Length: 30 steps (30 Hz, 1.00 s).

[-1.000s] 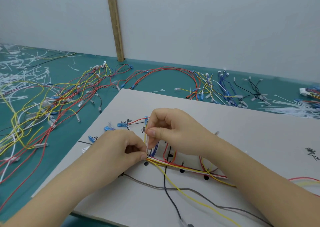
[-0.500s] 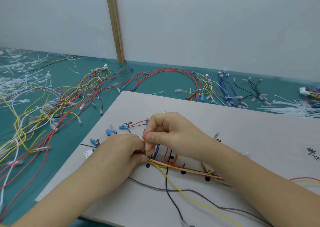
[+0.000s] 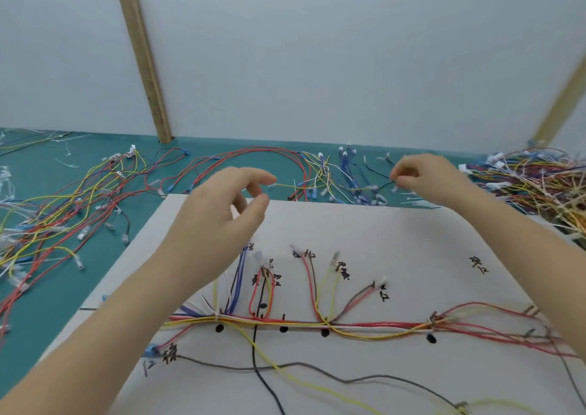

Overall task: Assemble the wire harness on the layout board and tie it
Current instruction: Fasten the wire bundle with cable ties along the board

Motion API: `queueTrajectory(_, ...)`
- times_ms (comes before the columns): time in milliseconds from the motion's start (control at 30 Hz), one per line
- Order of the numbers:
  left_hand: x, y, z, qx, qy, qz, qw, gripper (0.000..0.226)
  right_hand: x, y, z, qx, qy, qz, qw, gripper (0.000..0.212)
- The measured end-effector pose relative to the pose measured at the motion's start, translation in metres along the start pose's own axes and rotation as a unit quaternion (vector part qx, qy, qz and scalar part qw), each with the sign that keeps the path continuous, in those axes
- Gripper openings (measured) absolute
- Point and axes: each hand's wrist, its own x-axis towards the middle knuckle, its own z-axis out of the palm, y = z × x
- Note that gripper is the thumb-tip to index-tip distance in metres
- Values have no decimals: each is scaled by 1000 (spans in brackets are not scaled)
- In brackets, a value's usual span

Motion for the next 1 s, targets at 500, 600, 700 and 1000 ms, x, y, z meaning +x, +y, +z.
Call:
queueTrajectory(500, -6, -25, 14, 50, -8, -6, 999, 26, 28, 69, 39, -200, -17, 28, 979, 19)
queueTrajectory(600, -8, -26, 14, 54, -11, 2, 998, 26, 29, 66, 40, -181, 30, 16, 983, 16)
queueTrajectory(700, -9, -26, 12, 50, -6, -3, 999, 26, 25, 53, 23, -95, 156, -23, 983, 20)
queueTrajectory(1000, -11, -34, 8, 142, -185, -87, 969, 17, -50, -99, 0, 43, 83, -294, 951, 23)
